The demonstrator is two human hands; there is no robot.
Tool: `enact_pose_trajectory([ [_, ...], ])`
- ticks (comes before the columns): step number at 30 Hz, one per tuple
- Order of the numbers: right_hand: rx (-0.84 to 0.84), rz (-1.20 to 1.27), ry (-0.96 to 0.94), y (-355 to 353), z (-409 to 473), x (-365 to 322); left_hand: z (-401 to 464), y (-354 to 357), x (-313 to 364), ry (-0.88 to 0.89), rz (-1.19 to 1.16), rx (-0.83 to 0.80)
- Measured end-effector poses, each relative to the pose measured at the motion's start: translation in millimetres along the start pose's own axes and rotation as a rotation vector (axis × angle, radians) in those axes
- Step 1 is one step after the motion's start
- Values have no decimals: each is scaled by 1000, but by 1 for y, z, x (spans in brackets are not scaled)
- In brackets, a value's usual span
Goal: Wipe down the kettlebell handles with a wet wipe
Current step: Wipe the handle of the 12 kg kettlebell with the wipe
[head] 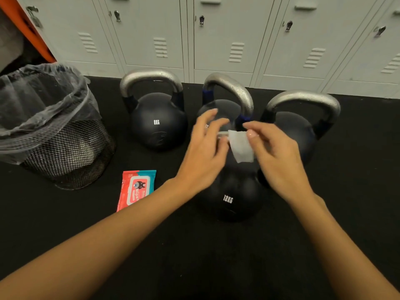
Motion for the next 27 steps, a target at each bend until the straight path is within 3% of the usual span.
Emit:
enact_pose_trajectory([
  [3, -49, -367, -100, 19, 2, -5, -8, -6, -31, -135, 53, -29],
  [9, -99, -824, -196, 59, 22, -25, -25, 1, -56, -183, 96, -209],
  [14, -408, -806, 85, 43, 37, -20, -26, 7, -57, -207, 123, -275],
  [17, -465, -828, 163, 20, 29, -2, -26, 8, -57, -223, 135, -286],
  [19, -392, -612, 233, 4, 18, 12, -27, 9, -57, -226, 137, -280],
  [23, 39, 105, 362, -14, -14, 40, -29, 11, -57, -232, 125, -252],
  [27, 195, 309, 370, 1, -49, 64, -28, 10, -58, -249, 83, -241],
])
Point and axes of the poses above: each hand's wrist, its own z-axis towards the middle knuckle, its own y-axis out of the palm, x = y × z, the point moved 6 cm from there along z, towards the middle knuckle, and after that the axes turned 6 degrees about z, right-handed, at the moved point
